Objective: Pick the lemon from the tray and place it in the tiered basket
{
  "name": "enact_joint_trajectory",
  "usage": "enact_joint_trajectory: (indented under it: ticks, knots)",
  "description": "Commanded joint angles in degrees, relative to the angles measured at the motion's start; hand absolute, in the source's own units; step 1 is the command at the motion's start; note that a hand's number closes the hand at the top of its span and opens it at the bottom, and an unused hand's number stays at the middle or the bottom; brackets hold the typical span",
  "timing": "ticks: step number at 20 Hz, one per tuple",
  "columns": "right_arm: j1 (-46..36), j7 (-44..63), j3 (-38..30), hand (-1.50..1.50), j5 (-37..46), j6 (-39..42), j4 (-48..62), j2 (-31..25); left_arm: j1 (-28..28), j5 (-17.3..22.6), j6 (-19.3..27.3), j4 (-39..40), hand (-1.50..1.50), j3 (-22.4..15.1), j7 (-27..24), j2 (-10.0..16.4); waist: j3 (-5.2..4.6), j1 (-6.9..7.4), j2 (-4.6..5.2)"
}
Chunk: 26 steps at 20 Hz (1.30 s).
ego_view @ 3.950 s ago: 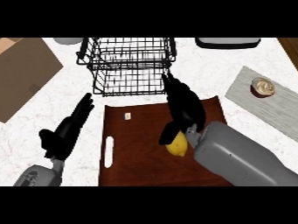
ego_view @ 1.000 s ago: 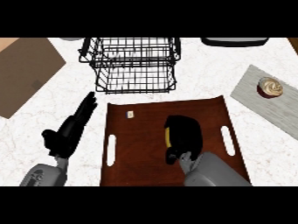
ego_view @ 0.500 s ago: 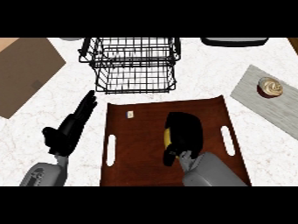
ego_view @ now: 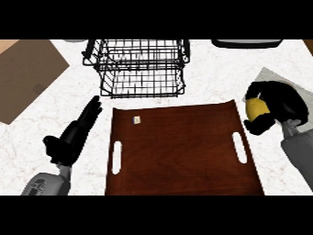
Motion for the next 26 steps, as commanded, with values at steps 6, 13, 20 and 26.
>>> enact_joint_trajectory:
  ticks: [6,13,20,26]
  knots:
    - [-8.07,-11.98,-16.38,1.50,-17.95,2.41,-2.30,-0.75,1.61,-0.28,-1.28,1.19,0.00,1.14,-3.11,0.82,-0.09,0.33,-0.17]
    - [-19.60,-0.55,-14.52,1.50,-18.13,6.48,-8.25,4.11,-2.93,-1.32,-1.49,2.59,0.00,1.20,-0.45,-0.72,-0.14,0.07,-0.25]
    - [-39.37,7.51,-15.00,1.50,-16.59,5.46,6.42,10.68,1.07,-2.56,-0.24,0.43,0.00,-0.14,-0.56,-2.55,-0.15,1.48,0.04]
    - [-54.23,12.21,-17.15,1.50,-15.51,3.81,20.99,15.51,-1.66,-1.25,-2.72,-1.32,0.00,1.15,3.07,-0.60,-0.15,2.23,0.20]
